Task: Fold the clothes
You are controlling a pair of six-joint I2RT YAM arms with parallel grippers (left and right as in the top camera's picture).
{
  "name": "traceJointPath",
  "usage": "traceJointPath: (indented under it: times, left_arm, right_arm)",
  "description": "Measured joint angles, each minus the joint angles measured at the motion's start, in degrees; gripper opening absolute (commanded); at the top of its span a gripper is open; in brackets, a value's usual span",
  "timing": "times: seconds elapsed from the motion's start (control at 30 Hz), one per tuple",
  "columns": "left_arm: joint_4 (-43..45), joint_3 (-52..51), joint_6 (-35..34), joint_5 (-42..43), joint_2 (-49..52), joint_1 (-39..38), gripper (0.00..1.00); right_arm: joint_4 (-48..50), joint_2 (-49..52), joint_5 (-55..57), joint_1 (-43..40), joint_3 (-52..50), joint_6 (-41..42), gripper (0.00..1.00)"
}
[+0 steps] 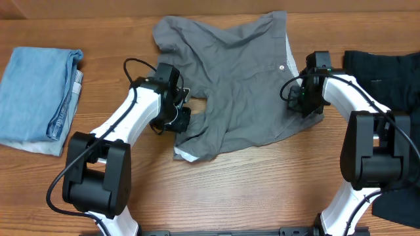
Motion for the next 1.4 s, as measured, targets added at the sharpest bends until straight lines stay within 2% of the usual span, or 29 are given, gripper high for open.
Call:
traceJointPath:
  times: [0.1,0.2,0.33,0.4,0.43,0.47,0.53,0.63,0.73,0.83,0.97,1.0,1.07,1.13,1.17,1.27,1.33,1.4]
  left_arm:
    - [-8.8,7.5,-2.9,-5.1,0.1,-0.1,0.09]
    - [-14.1,13.6,-7.0,-12.3,0.2,0.2,0.17]
    - [-14.0,15.1,-10.4,-18.6,0.2,6.5,0.27]
    - [-10.8,15.1,-11.2,-19.3,0.2,11.8,0.28]
    - [-10.5,15.1,-11.2,-19.1,0.2,12.9,0.38]
    - [-11.9,15.2,-11.2,-14.1,0.2,16.3,0.55]
    - [-16.9,15.3,-11.2,-6.6,0.2,17.3,0.71]
    - [-20.8,15.0,-11.2,3.8,0.2,16.4,0.72]
    - [-20.7,10.6,-11.2,10.2,0.2,14.0,0.73]
    - [-13.4,2.7,-11.7,17.1,0.2,13.6,0.74]
    - [-6.3,-7.7,-14.6,21.9,0.3,13.6,0.74]
    - [-4.6,-8.6,-15.6,22.4,0.4,13.6,0.73]
    - [-2.5,-8.8,-17.2,22.8,0.4,13.6,0.62]
    - [-1.4,-8.9,-18.0,23.0,0.4,13.6,0.34]
    - [-0.5,-8.9,-18.7,23.1,0.4,13.6,0.27]
    - [0.2,-8.9,-19.7,23.3,0.4,13.6,0.23]
    - [0.3,-8.9,-20.0,23.4,0.4,13.6,0.04]
    - [0.6,-8.9,-20.0,23.7,0.4,13.6,0.04]
  right_arm:
    - [0.1,0.0,0.0,0.0,0.0,0.0,0.04]
    - [0.2,0.0,0.0,0.0,-0.1,0.0,0.04]
    - [0.2,0.0,0.0,0.0,-0.1,0.0,0.04]
    - [0.2,0.0,0.0,0.0,-0.1,0.0,0.04]
    - [0.2,0.0,0.0,0.0,-0.1,0.0,0.04]
    - [0.2,0.0,0.0,0.0,-0.1,0.0,0.04]
    - [0.2,0.0,0.0,0.0,-0.2,0.0,0.04]
    - [0.2,0.0,0.0,0.0,-0.2,0.0,0.04]
    - [0.2,0.0,0.0,0.0,-0.2,0.0,0.04]
    - [0.1,0.0,0.0,0.0,-0.2,-0.1,0.04]
    - [0.1,-0.1,0.0,0.0,-0.2,0.0,0.04]
    - [0.0,-0.1,0.0,0.0,-0.2,0.0,0.04]
    - [0.0,-0.1,0.0,0.0,-0.2,0.0,0.04]
    - [0.0,-0.1,0.0,0.0,-0.2,0.0,0.04]
    - [0.0,-0.1,0.0,0.0,-0.2,0.0,0.04]
    - [0.0,-0.1,0.0,0.0,-0.2,-0.1,0.04]
    - [0.0,-0.1,0.0,0.0,-0.2,0.0,0.04]
    - [0.0,-0.1,0.0,0.0,-0.2,0.0,0.04]
